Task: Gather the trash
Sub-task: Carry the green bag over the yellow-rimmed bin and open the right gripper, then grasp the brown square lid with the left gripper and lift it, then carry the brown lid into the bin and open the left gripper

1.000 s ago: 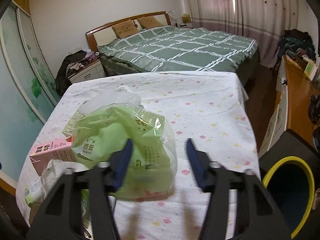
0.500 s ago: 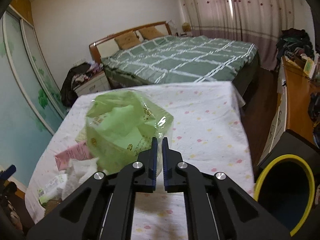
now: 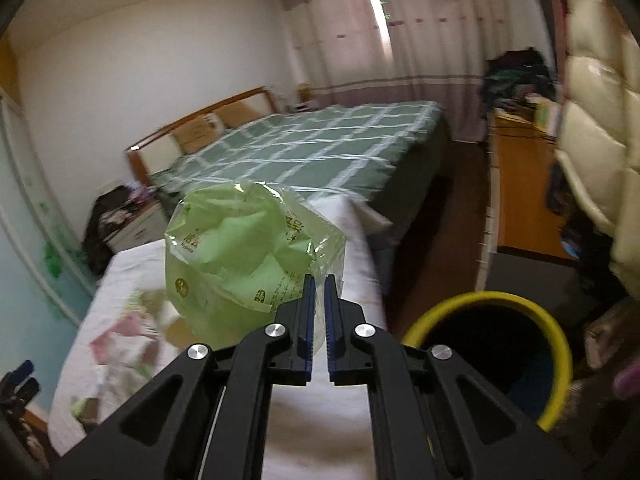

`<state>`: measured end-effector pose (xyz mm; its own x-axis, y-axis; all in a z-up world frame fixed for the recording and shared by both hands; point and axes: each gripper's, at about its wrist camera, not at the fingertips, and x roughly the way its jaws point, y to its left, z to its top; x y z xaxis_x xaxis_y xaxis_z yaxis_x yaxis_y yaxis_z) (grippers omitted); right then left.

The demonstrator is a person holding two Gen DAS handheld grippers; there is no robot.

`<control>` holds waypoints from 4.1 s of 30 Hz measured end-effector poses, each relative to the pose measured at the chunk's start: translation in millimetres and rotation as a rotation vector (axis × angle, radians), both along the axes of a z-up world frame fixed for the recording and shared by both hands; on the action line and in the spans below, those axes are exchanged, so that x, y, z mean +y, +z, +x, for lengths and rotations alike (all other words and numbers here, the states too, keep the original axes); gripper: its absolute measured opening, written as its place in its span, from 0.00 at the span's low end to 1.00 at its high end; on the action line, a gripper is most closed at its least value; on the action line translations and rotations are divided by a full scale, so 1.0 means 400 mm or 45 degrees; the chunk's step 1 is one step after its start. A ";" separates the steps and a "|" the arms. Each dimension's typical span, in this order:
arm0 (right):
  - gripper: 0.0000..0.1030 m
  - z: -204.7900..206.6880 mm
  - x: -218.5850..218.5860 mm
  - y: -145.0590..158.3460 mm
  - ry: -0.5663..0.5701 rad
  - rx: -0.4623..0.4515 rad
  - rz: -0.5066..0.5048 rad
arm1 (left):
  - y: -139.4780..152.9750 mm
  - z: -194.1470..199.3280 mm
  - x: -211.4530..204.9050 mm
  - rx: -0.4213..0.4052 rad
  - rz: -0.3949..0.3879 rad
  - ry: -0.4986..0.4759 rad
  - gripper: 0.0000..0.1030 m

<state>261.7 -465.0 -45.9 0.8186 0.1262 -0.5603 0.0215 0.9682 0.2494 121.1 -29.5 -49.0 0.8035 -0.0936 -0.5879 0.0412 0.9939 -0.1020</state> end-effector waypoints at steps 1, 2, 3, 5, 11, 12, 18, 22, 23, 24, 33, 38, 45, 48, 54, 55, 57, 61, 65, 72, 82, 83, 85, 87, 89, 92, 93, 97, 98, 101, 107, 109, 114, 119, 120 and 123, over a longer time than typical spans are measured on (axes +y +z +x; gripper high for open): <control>0.05 -0.010 -0.030 -0.009 -0.037 0.011 0.002 | 0.001 0.001 -0.006 0.000 0.001 -0.010 0.96; 0.05 -0.019 -0.057 -0.018 -0.069 0.021 0.003 | 0.000 0.001 -0.012 0.000 0.002 -0.017 0.96; 0.05 -0.028 -0.084 -0.028 -0.108 0.033 0.002 | 0.001 0.002 -0.019 0.000 0.004 -0.026 0.96; 0.05 -0.041 -0.137 -0.052 -0.176 0.060 0.003 | 0.001 0.003 -0.034 0.000 0.006 -0.049 0.96; 0.05 -0.060 -0.238 -0.156 -0.323 0.197 -0.045 | -0.001 0.004 -0.078 -0.001 0.014 -0.114 0.96; 0.05 -0.065 -0.242 -0.174 -0.334 0.217 -0.049 | -0.002 0.003 -0.086 0.001 0.013 -0.130 0.96; 0.05 -0.066 -0.299 -0.269 -0.429 0.320 -0.055 | -0.008 0.001 -0.120 0.021 0.010 -0.196 0.96; 0.11 -0.060 -0.323 -0.307 -0.480 0.372 -0.076 | -0.009 0.002 -0.133 0.027 0.013 -0.220 0.96; 0.13 -0.060 -0.329 -0.315 -0.490 0.386 -0.085 | -0.009 0.001 -0.135 0.029 0.014 -0.225 0.96; 0.18 -0.062 -0.329 -0.317 -0.499 0.391 -0.090 | -0.008 0.001 -0.137 0.031 0.014 -0.228 0.96; 0.30 -0.087 -0.326 -0.305 -0.521 0.381 -0.112 | -0.020 0.009 -0.153 0.040 0.015 -0.280 0.96; 0.34 -0.099 -0.292 -0.286 -0.499 0.353 -0.125 | -0.040 0.011 -0.161 0.059 0.003 -0.369 0.96; 0.34 -0.102 -0.260 -0.277 -0.459 0.350 -0.121 | -0.075 0.039 -0.166 0.089 0.004 -0.529 0.96; 0.35 -0.102 -0.250 -0.274 -0.453 0.352 -0.122 | -0.091 0.058 -0.163 0.104 0.007 -0.585 0.96; 0.35 -0.102 -0.238 -0.274 -0.443 0.357 -0.120 | -0.117 0.078 -0.153 0.154 -0.004 -0.702 0.96; 0.35 -0.102 -0.235 -0.273 -0.442 0.357 -0.118 | -0.120 0.079 -0.152 0.160 -0.007 -0.724 0.96; 0.35 -0.102 -0.231 -0.273 -0.442 0.357 -0.116 | -0.125 0.082 -0.145 0.174 -0.015 -0.742 0.96; 0.35 -0.101 -0.216 -0.273 -0.434 0.355 -0.113 | -0.137 0.094 -0.128 0.203 -0.074 -0.763 0.94; 0.35 -0.101 -0.204 -0.271 -0.429 0.356 -0.120 | -0.145 0.095 -0.122 0.223 -0.110 -0.782 0.88; 0.35 -0.104 -0.193 -0.270 -0.424 0.358 -0.120 | -0.154 0.099 -0.130 0.235 -0.112 -0.810 0.79; 0.35 -0.112 -0.193 -0.273 -0.417 0.355 -0.098 | -0.139 0.093 -0.122 0.219 -0.129 -0.812 0.59; 0.35 -0.113 -0.194 -0.273 -0.416 0.353 -0.097 | -0.133 0.086 -0.123 0.213 -0.119 -0.814 0.59; 0.35 -0.116 -0.193 -0.272 -0.413 0.348 -0.090 | -0.116 0.069 -0.130 0.194 -0.080 -0.813 0.59; 0.35 -0.119 -0.193 -0.270 -0.410 0.343 -0.086 | -0.099 0.053 -0.133 0.179 -0.053 -0.815 0.59; 0.35 -0.123 -0.194 -0.266 -0.408 0.334 -0.081 | -0.081 0.036 -0.139 0.163 -0.021 -0.810 0.59; 0.35 -0.131 -0.196 -0.259 -0.406 0.317 -0.073 | -0.054 0.016 -0.149 0.141 0.004 -0.805 0.59; 0.35 -0.135 -0.198 -0.255 -0.405 0.309 -0.069 | -0.044 0.015 -0.155 0.137 0.008 -0.801 0.59; 0.35 -0.157 -0.203 -0.243 -0.410 0.283 -0.069 | -0.015 0.022 -0.195 0.118 0.016 -0.816 0.59; 0.35 -0.166 -0.207 -0.238 -0.415 0.274 -0.071 | -0.009 0.027 -0.210 0.113 0.016 -0.827 0.59; 0.35 -0.192 -0.224 -0.227 -0.435 0.252 -0.079 | 0.011 0.049 -0.277 0.094 0.009 -0.875 0.59; 0.35 -0.268 -0.278 -0.206 -0.507 0.215 -0.116 | 0.027 0.108 -0.450 0.069 -0.045 -0.996 0.59; 0.35 -0.290 -0.291 -0.203 -0.525 0.211 -0.132 | 0.023 0.134 -0.523 0.085 -0.061 -1.036 0.59; 0.35 -0.342 -0.322 -0.206 -0.547 0.213 -0.142 | -0.004 0.207 -0.715 0.150 -0.040 -1.075 0.59; 0.35 -0.364 -0.352 -0.226 -0.551 0.229 -0.118 | -0.035 0.272 -0.877 0.188 -0.027 -1.090 0.59; 0.35 -0.364 -0.355 -0.230 -0.553 0.232 -0.115 | -0.042 0.284 -0.902 0.198 -0.026 -1.092 0.59; 0.35 -0.368 -0.368 -0.243 -0.556 0.243 -0.104 | -0.072 0.324 -0.972 0.231 -0.019 -1.084 0.59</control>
